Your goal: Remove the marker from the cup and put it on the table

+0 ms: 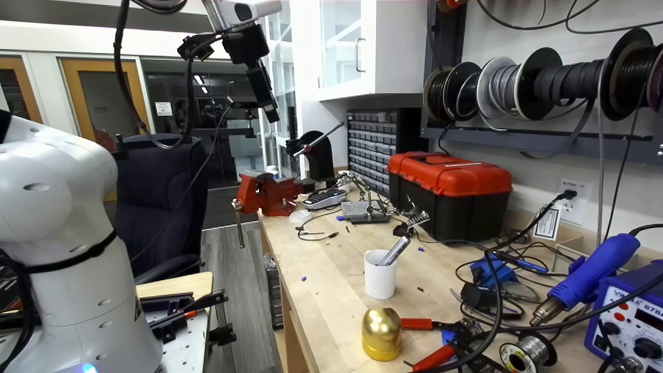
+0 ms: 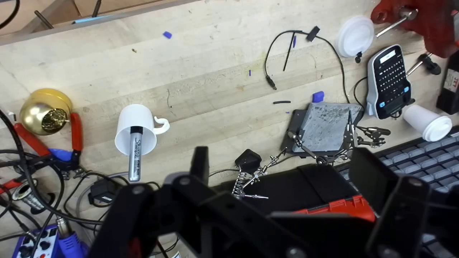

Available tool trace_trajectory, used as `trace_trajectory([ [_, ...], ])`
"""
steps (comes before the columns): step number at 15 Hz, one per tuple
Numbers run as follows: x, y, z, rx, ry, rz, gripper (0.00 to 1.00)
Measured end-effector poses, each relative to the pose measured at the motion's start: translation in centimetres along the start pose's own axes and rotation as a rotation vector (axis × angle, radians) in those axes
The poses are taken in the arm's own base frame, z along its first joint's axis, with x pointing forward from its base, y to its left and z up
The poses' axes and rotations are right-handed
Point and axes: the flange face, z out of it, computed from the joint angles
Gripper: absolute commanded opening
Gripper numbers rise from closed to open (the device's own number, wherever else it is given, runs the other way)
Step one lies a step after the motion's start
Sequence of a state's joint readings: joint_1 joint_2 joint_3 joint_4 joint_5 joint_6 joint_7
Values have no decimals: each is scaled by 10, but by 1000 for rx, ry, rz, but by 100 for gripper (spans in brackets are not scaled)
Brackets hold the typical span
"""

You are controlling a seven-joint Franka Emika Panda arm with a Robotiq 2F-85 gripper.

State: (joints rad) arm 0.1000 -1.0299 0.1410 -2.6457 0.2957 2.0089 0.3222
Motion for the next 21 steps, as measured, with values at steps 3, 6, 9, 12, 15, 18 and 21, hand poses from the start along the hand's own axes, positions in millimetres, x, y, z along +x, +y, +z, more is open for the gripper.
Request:
trace_trajectory([
  [3,0,0,1,-1,-2,0,100],
  [6,0,0,1,-1,-2,0,100],
  [9,0,0,1,-1,-2,0,100],
  [12,0,0,1,-1,-2,0,100],
  [15,0,0,1,-1,-2,0,100],
  [18,2,0,2,-9,5,4,100],
  [21,4,1,6,-26,5,11,100],
])
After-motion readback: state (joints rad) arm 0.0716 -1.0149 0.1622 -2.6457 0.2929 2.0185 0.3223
